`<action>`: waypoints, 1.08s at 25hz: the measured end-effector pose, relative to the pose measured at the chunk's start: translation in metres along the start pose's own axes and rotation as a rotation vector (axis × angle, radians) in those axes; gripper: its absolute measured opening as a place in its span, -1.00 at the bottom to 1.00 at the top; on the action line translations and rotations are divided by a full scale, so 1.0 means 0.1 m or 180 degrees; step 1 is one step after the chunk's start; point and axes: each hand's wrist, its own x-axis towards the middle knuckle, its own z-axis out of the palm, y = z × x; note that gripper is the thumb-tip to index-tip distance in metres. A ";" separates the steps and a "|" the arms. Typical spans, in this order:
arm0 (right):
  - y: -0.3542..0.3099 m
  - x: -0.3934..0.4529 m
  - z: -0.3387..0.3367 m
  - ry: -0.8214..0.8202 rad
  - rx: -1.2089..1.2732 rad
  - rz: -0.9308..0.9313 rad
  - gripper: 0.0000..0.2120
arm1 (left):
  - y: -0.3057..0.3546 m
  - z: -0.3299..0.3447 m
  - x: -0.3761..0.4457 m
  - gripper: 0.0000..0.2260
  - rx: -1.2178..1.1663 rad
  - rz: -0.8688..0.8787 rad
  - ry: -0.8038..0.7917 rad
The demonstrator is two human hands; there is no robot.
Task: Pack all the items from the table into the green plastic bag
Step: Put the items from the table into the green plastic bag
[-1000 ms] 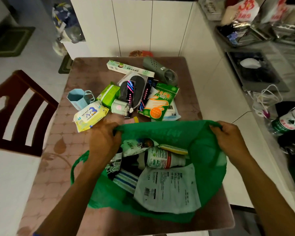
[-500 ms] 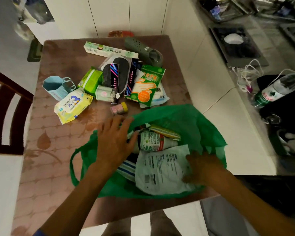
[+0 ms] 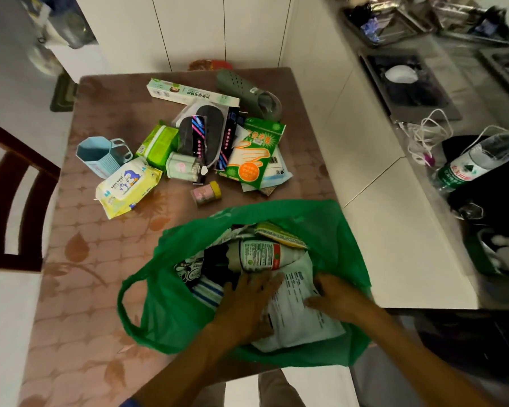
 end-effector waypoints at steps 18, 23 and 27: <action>-1.14 0.10 -0.49 0.1919 -0.0070 -0.1150 -0.90 | -0.41 -1.49 -0.68 -0.81 -0.0760 0.0341 0.3208; -1.90 1.33 -0.77 0.2096 0.0350 -0.1601 -0.87 | -0.89 -1.56 -0.54 -0.24 -0.0267 -0.0458 0.1115; -2.01 2.54 -0.48 0.0603 -0.1367 -0.1369 -0.52 | -1.02 -1.19 -0.45 -0.50 -0.0908 -0.0954 0.1698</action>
